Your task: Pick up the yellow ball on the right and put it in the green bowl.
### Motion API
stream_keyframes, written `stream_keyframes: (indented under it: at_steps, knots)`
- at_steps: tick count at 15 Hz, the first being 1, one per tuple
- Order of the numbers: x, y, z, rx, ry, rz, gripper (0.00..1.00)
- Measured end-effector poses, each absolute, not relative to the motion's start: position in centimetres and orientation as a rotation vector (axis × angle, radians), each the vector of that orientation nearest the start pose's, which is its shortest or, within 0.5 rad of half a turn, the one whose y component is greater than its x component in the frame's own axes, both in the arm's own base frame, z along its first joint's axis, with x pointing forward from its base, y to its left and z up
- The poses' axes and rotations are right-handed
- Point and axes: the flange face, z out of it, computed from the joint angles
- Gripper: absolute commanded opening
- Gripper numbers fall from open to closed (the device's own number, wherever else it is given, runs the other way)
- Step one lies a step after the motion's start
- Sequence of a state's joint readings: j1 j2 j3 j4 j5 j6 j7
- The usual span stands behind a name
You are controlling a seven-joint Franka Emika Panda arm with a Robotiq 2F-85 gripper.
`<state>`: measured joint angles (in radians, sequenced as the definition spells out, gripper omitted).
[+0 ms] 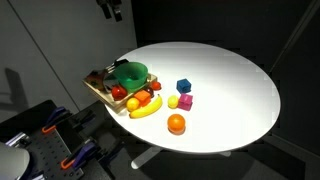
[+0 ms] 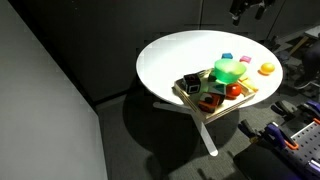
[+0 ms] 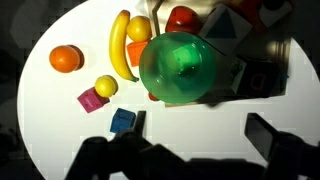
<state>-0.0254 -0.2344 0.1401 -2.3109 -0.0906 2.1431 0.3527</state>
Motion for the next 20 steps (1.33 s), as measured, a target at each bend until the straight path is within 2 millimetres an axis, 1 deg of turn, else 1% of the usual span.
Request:
stream_keyframes:
  at_steps: [5,10,15,18,20]
  knots:
    - [48.5,0.9,42.3,-3.214,0.44,-0.028,1.0]
    - [48.7,-4.0,40.3,-3.183,0.579,0.047,1.0]
    - [49.4,-8.6,38.4,-3.142,0.627,-0.002,1.0]
    - [49.8,-10.5,37.1,-3.112,0.619,-0.025,1.0]
    - [49.9,-11.4,36.3,-3.094,0.617,-0.025,1.0]
